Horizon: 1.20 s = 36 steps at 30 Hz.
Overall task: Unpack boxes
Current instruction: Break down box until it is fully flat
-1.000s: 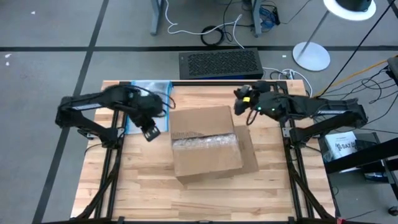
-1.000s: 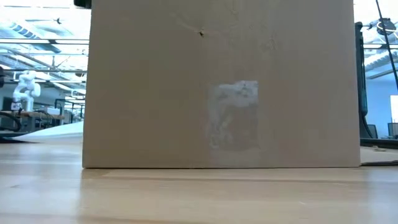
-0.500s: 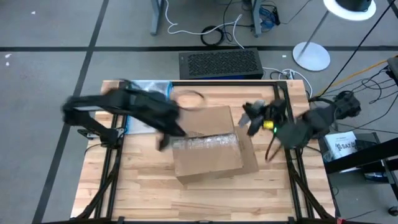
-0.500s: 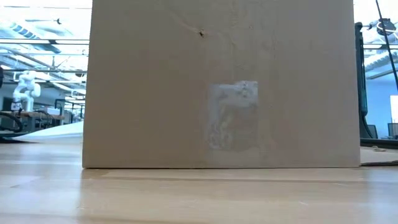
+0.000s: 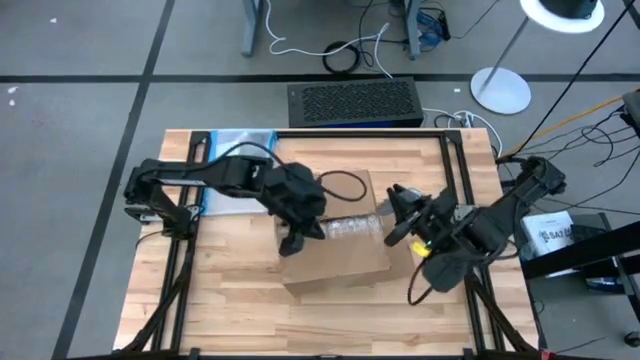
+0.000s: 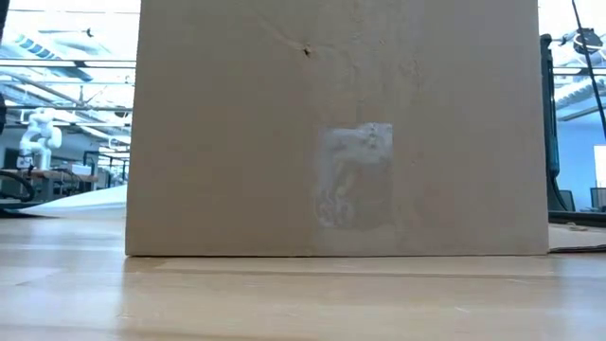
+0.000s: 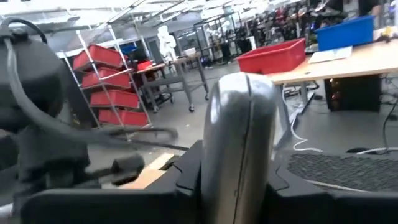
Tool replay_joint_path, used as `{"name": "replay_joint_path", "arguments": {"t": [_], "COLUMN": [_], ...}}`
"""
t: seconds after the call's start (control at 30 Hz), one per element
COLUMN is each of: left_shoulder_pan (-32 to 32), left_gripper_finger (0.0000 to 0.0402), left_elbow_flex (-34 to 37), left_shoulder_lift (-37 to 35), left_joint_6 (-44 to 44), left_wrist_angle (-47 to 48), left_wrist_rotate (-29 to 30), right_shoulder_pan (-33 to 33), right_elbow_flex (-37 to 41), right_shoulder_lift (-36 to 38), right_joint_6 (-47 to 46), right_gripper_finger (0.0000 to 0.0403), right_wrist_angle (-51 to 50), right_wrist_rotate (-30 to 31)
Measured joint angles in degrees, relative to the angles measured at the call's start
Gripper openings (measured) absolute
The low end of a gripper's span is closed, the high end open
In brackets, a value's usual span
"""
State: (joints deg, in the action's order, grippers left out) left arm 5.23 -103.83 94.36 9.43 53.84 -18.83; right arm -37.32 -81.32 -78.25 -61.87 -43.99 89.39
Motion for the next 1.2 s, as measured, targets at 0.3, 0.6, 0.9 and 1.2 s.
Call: {"name": "replay_joint_path", "arguments": {"t": [0.3, 0.6, 0.9, 1.2], "left_shoulder_pan": [-1.9, -3.3, -3.4, -4.6], "left_gripper_finger": [0.0010, 0.0010, 0.0010, 0.0010], "left_elbow_flex": [1.8, 2.7, 2.8, 3.0], "left_shoulder_lift": [0.6, -0.1, -1.1, -3.3], "left_joint_6": [0.1, 6.1, 10.8, 12.6], "left_wrist_angle": [11.1, 16.4, 19.4, 20.7], "left_wrist_rotate": [8.3, 11.5, 15.7, 16.6], "right_shoulder_pan": [3.5, 10.3, 16.3, 21.7], "right_elbow_flex": [-0.1, -0.1, -0.1, -0.1], "right_shoulder_lift": [-2.3, -2.3, -2.3, -5.2], "right_joint_6": [-0.7, 1.4, 1.4, 11.7], "right_gripper_finger": [0.0066, 0.0066, 0.0066, 0.0066], "right_wrist_angle": [-2.1, -2.0, 0.8, 12.3], "right_wrist_rotate": [-4.3, -9.7, -12.7, -18.1]}}
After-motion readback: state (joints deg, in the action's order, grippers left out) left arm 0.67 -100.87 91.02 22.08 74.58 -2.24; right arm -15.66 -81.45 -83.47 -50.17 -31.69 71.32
